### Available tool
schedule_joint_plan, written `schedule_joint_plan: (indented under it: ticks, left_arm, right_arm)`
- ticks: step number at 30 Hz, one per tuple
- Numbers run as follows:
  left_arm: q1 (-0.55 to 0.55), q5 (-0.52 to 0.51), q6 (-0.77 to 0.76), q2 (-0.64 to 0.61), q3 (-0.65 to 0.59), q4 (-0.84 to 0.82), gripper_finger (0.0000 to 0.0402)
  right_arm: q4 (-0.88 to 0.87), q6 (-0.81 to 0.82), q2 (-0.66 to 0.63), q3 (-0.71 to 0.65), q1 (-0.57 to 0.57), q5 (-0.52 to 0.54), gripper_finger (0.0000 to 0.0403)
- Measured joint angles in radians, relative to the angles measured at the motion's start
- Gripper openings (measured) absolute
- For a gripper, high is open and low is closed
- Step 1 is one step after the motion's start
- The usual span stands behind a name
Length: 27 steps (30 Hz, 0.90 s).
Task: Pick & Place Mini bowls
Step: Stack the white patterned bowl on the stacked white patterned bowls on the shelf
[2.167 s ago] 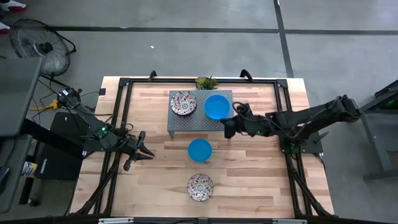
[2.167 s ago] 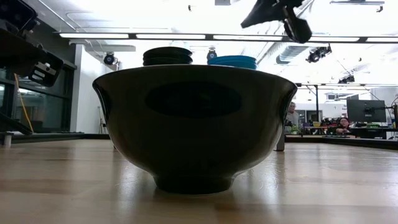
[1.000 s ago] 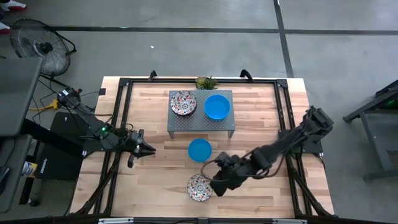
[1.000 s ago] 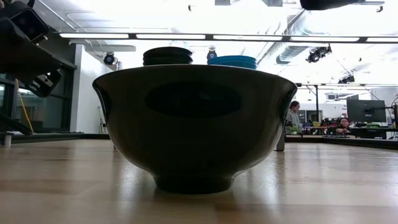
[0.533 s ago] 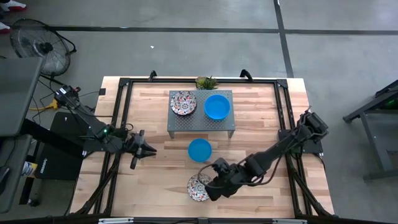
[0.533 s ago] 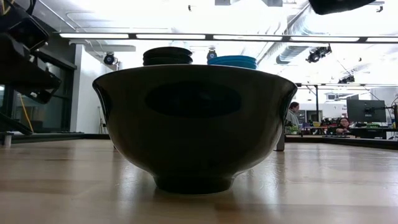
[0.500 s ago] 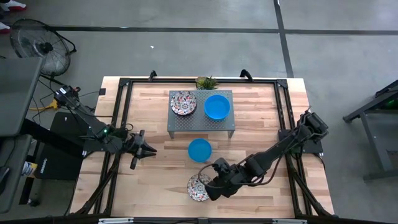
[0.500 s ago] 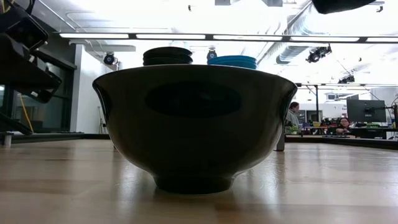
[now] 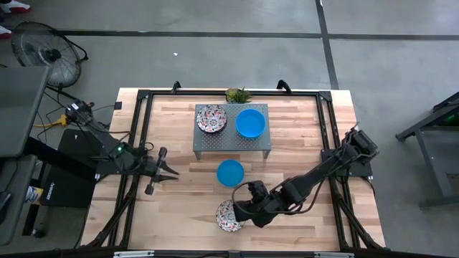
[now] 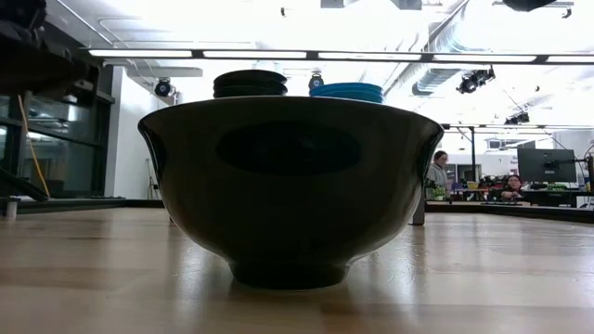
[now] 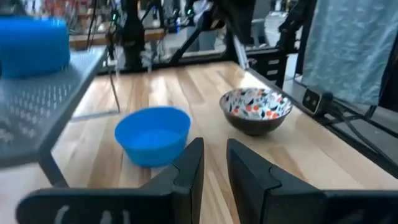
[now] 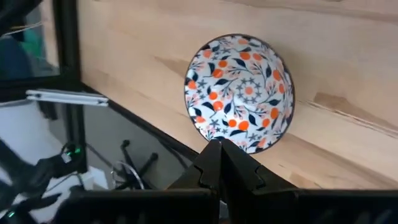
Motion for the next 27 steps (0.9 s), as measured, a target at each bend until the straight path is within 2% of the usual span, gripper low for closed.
schedule_joint_plan:
  ticks: [3,6,9,12,15,21,27]
  left_arm:
    - [0.000,0.008,0.064,-0.068,0.000,-0.018,0.0066]
    - [0.000,0.008,0.124,-0.146,0.000,-0.038,0.0066]
    - [0.000,0.007,0.148,-0.228,0.000,-0.113,0.0066]
    - [0.000,0.015,0.195,-0.294,0.000,-0.117,0.0066]
    - [0.000,-0.012,0.232,-0.305,0.006,-0.113,0.0066]
    - [0.000,0.002,0.246,-0.304,0.009,-0.119,0.0066]
    - [0.000,0.004,0.255,-0.303,0.009,-0.120,0.0066]
  right_arm:
    - [-0.097,0.015,0.058,0.097,-0.014,-0.029,0.0000]
    - [-0.255,-0.006,0.156,0.249,-0.036,-0.097,0.0000]
    - [-0.420,-0.007,0.245,0.393,-0.051,-0.113,0.0000]
    - [-0.474,-0.004,0.293,0.479,-0.067,-0.166,0.0000]
    - [-0.476,0.000,0.314,0.496,-0.078,-0.216,0.0000]
    - [-0.490,0.033,0.315,0.458,-0.079,-0.229,0.0008]
    - [-0.468,0.047,0.315,0.387,-0.079,-0.248,0.0069]
